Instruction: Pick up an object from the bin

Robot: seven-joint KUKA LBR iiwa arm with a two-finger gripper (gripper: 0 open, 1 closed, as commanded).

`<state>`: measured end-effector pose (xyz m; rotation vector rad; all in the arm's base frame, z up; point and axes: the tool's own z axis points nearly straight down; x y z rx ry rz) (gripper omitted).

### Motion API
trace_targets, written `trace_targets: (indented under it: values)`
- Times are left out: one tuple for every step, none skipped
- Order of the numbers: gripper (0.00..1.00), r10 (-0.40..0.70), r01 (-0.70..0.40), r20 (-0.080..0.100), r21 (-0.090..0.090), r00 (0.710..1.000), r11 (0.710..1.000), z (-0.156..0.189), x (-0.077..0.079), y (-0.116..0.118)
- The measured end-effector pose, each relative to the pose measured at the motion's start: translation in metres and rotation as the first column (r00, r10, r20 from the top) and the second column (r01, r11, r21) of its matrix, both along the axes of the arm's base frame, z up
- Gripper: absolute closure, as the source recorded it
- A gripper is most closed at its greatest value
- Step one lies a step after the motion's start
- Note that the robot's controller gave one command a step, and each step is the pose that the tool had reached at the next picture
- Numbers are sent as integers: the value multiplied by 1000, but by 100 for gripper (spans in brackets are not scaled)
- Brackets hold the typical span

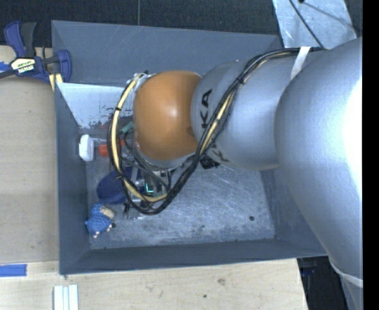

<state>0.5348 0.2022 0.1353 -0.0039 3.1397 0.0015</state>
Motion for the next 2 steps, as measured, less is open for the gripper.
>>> trace_targets:
  values:
    - [0,-165,165,19,14,986,986,-60,21,-31]
    - [100,-169,168,23,13,985,986,-58,22,-32]
